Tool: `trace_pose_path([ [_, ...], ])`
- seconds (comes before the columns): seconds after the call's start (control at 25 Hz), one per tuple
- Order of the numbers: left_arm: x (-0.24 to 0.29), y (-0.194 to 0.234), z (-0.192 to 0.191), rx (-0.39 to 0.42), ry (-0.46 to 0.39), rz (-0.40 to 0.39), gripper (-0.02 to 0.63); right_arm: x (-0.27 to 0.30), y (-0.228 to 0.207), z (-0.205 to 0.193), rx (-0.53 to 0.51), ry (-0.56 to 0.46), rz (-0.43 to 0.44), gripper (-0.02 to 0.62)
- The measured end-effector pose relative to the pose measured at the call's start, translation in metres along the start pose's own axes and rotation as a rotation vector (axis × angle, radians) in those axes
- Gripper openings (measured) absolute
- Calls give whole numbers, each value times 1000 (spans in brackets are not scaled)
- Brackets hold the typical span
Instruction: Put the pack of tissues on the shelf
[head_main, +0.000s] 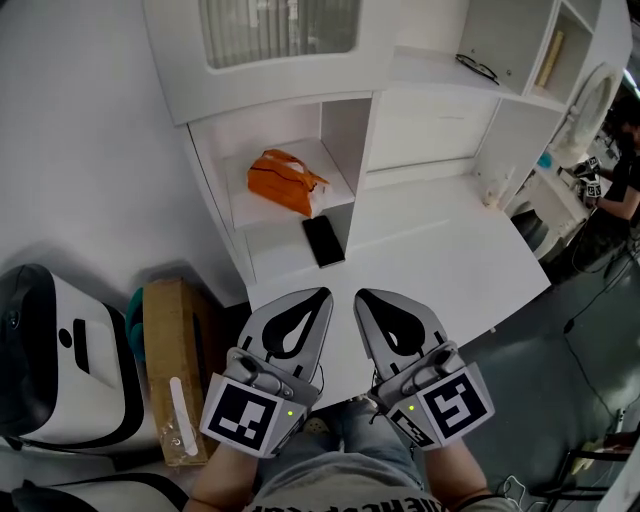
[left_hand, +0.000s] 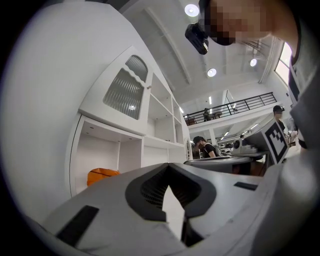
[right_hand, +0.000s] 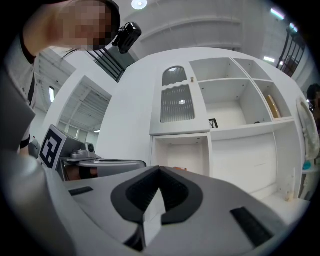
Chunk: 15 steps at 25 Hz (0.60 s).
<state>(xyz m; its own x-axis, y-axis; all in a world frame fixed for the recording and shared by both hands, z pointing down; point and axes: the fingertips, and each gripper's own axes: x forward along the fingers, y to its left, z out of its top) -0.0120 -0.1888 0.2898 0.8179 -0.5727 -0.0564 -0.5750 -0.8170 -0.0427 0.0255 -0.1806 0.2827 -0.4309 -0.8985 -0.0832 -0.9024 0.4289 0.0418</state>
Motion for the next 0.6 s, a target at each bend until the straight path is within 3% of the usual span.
trace_pose_path([
  [0.6,-4,-3,-4,-13,-1,-27,40,-1,7,-3,-16,20,-20,-3],
])
